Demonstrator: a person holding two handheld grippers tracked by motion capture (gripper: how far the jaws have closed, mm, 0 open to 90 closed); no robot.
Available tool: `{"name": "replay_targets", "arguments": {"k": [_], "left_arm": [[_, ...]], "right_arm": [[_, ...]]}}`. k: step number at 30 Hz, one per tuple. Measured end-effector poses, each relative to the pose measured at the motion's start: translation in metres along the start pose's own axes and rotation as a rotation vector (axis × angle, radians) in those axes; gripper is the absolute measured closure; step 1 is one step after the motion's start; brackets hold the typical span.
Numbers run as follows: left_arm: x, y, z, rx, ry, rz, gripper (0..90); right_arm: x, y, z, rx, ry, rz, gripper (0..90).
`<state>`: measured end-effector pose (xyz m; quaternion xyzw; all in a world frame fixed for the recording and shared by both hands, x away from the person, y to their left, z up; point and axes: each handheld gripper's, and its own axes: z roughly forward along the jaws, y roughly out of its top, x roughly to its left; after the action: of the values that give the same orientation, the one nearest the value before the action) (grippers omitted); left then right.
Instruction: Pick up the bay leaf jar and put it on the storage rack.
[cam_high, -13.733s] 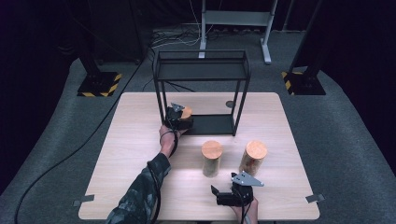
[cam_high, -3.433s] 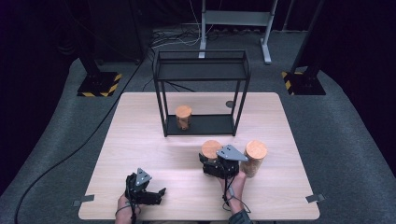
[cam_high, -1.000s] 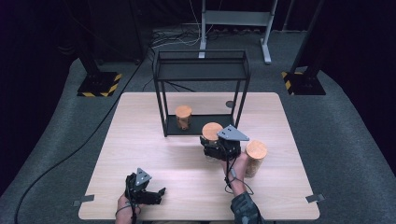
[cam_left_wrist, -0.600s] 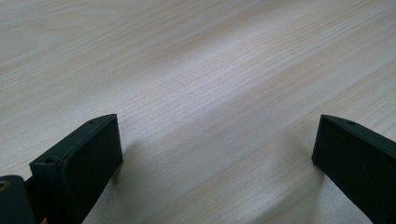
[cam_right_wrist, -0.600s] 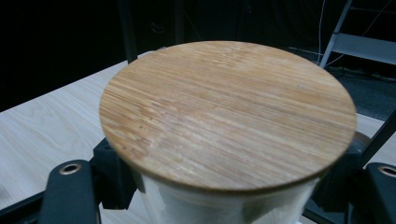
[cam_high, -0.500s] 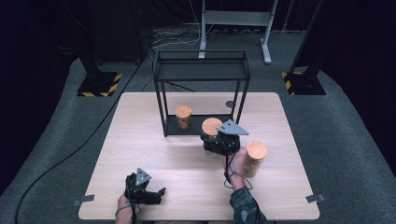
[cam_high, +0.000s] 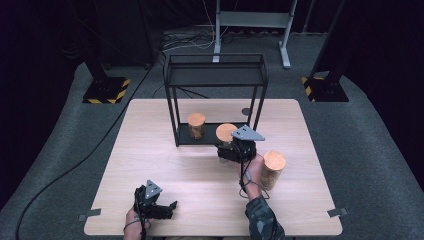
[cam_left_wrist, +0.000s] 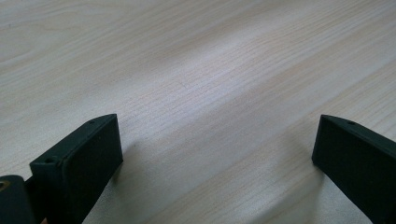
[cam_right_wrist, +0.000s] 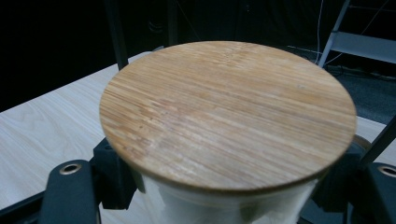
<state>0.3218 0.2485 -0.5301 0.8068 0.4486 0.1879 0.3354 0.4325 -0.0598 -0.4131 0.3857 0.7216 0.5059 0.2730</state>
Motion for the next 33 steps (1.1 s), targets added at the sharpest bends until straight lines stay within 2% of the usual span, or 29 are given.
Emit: {"name": "replay_targets", "arguments": {"k": [33], "left_arm": [[0.000, 0.000, 0.000, -0.002, 0.000, 0.000, 1.5]], "right_arm": [[-0.008, 0.010, 0.025, 0.009, -0.006, 0.001, 24.4]]}}
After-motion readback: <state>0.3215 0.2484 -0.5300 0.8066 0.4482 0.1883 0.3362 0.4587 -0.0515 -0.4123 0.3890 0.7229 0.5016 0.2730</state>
